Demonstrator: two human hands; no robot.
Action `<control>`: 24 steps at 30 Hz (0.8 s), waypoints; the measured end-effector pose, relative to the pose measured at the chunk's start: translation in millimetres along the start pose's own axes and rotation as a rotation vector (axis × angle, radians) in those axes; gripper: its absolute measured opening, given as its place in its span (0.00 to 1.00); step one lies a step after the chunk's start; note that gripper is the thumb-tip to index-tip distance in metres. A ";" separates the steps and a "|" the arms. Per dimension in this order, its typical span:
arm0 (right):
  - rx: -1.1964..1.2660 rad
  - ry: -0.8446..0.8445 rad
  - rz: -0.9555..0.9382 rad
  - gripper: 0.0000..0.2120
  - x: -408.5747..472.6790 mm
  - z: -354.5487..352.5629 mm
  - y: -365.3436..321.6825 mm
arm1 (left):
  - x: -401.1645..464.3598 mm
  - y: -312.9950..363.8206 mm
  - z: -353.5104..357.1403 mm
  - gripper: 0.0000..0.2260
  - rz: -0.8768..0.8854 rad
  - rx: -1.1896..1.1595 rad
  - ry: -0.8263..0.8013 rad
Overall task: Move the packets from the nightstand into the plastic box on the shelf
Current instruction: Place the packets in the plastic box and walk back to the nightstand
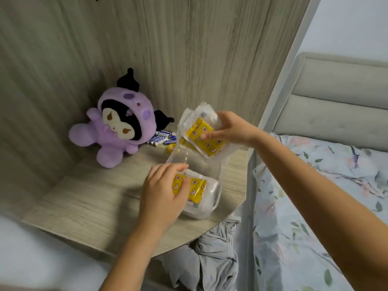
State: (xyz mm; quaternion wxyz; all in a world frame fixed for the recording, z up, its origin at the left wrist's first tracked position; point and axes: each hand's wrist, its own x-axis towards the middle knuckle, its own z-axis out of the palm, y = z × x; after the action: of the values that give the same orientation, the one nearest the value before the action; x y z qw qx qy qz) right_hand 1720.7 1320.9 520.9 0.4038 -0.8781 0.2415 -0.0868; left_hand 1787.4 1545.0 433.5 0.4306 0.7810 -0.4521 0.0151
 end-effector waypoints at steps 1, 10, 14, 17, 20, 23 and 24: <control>-0.139 -0.063 0.014 0.21 10.8 4.2 0.2 | -2.6 -2.4 4.0 0.12 0.062 0.141 -0.048; -0.286 -0.513 0.282 0.26 46.3 41.0 35.0 | -7.3 -0.2 17.0 0.15 0.043 0.456 -0.112; -0.308 -0.525 0.317 0.31 50.3 53.5 32.5 | -7.7 0.5 16.3 0.19 0.051 0.474 -0.132; -0.562 -0.421 0.206 0.29 52.2 63.8 33.3 | -7.2 0.5 16.8 0.18 0.036 0.497 -0.148; -0.656 -0.290 0.083 0.26 49.8 71.6 39.2 | -6.8 1.2 18.0 0.16 0.023 0.512 -0.166; -0.682 -0.291 0.038 0.20 46.2 81.0 41.5 | -6.3 0.4 20.4 0.16 0.021 0.501 -0.156; -0.699 -0.304 0.042 0.19 46.1 84.8 41.8 | -6.1 0.2 21.1 0.16 0.021 0.497 -0.151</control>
State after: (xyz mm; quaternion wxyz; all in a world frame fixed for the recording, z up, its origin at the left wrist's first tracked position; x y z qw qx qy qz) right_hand 1775.4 1331.4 431.7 0.1128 -0.9606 0.2120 0.1403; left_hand 1776.0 1534.7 417.9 0.1903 0.8571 -0.4733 0.0721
